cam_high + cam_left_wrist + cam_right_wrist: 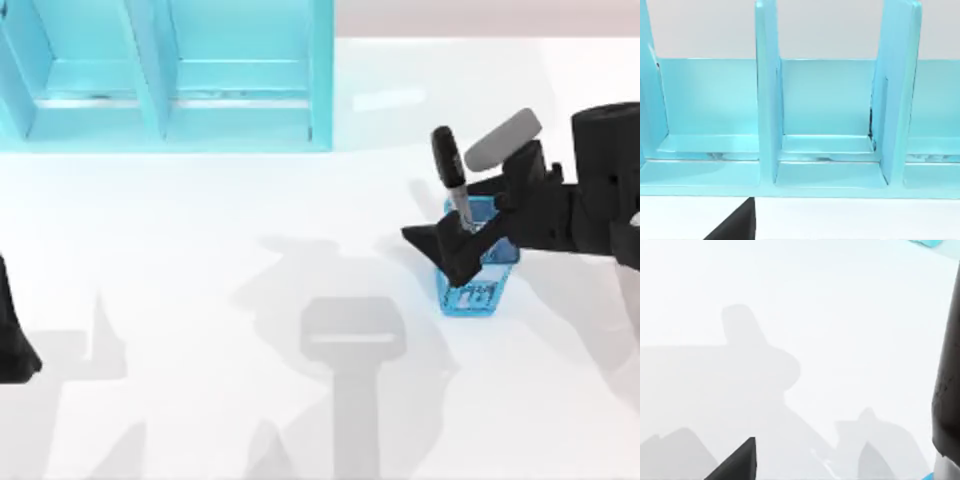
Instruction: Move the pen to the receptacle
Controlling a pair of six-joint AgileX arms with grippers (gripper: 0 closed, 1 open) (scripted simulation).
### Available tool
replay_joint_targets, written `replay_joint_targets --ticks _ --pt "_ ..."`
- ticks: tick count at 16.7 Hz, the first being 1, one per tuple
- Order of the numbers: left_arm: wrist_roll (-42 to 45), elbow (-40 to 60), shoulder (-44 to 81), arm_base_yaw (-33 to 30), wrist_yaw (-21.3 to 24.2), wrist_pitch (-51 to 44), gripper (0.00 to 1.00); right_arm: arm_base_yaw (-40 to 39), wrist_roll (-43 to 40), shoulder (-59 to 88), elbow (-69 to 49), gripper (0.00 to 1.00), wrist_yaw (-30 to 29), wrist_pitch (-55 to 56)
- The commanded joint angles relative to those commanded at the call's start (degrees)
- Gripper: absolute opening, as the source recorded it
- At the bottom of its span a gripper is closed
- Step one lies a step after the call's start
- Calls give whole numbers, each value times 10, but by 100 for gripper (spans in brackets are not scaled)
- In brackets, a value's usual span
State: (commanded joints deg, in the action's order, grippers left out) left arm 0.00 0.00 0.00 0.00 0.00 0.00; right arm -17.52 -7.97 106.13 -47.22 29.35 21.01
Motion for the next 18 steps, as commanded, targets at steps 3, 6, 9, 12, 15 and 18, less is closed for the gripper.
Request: replay_joint_targets --ticks 3,6,9,12,15,18 --pt "0 0 0 0 0 0 100 0 0 0 0 25 0 0" --pt "0 0 0 0 0 0 100 0 0 0 0 2 0 0" --pt "0 0 0 0 0 0 100 0 0 0 0 0 0 0" --pt "0 0 0 0 0 0 100 0 0 0 0 0 0 0" --pt "0 0 0 0 0 0 100 0 2 -3 -2 0 2 -1" --pt "0 0 0 0 0 0 100 16 -14 -6 -17 0 17 -20"
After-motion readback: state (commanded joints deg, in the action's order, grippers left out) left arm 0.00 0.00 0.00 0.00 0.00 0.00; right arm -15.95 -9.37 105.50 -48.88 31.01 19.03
